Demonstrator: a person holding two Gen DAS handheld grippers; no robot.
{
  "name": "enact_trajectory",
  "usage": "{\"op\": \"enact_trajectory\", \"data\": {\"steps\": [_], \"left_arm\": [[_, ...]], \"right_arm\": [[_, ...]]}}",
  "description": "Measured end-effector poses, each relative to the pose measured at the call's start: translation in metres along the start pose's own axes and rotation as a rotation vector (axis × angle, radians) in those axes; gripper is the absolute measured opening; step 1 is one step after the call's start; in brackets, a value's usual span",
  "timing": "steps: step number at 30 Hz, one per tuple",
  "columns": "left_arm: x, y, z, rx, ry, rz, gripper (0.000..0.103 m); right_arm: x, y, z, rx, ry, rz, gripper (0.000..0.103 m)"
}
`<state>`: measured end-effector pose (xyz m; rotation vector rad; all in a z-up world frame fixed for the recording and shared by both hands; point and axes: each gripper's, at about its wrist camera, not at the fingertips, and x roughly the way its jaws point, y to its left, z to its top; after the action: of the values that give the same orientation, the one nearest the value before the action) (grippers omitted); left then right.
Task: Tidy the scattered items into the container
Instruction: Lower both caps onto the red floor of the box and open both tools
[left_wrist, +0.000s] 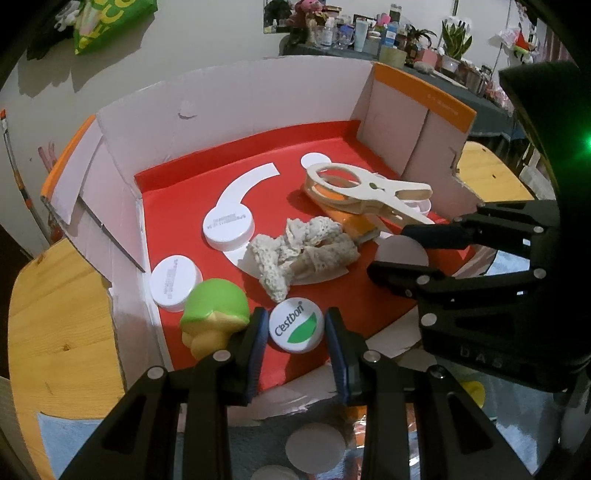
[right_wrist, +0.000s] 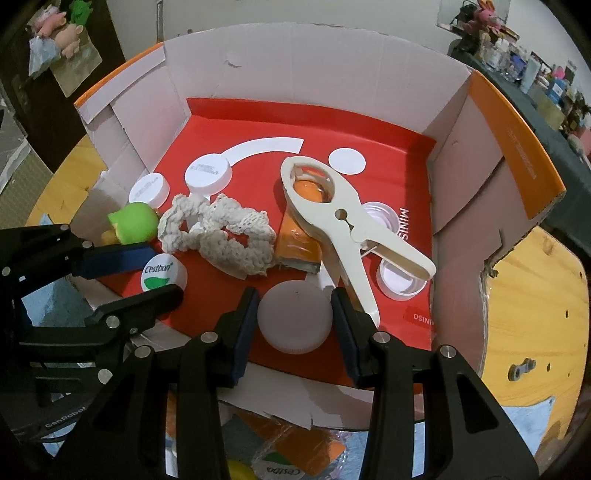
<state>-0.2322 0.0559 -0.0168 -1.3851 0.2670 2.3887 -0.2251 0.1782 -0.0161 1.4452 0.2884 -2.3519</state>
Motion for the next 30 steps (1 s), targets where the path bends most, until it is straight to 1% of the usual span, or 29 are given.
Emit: {"op": "enact_trajectory", "data": {"steps": [6, 30], "left_arm": [[0.0, -0.0016, 0.0024, 0.016, 0.023, 0.016, 0.034], [0.0036, -0.0018, 0.0026, 0.023, 0.032, 0.02, 0.035]], "right_arm": [[0.0016, 0.0032, 0.0045, -0.032, 0.014, -0.02, 0.039], [-0.0041, 0.0024, 0.0008, -0.031, 0.03, -0.006, 0.039]]}}
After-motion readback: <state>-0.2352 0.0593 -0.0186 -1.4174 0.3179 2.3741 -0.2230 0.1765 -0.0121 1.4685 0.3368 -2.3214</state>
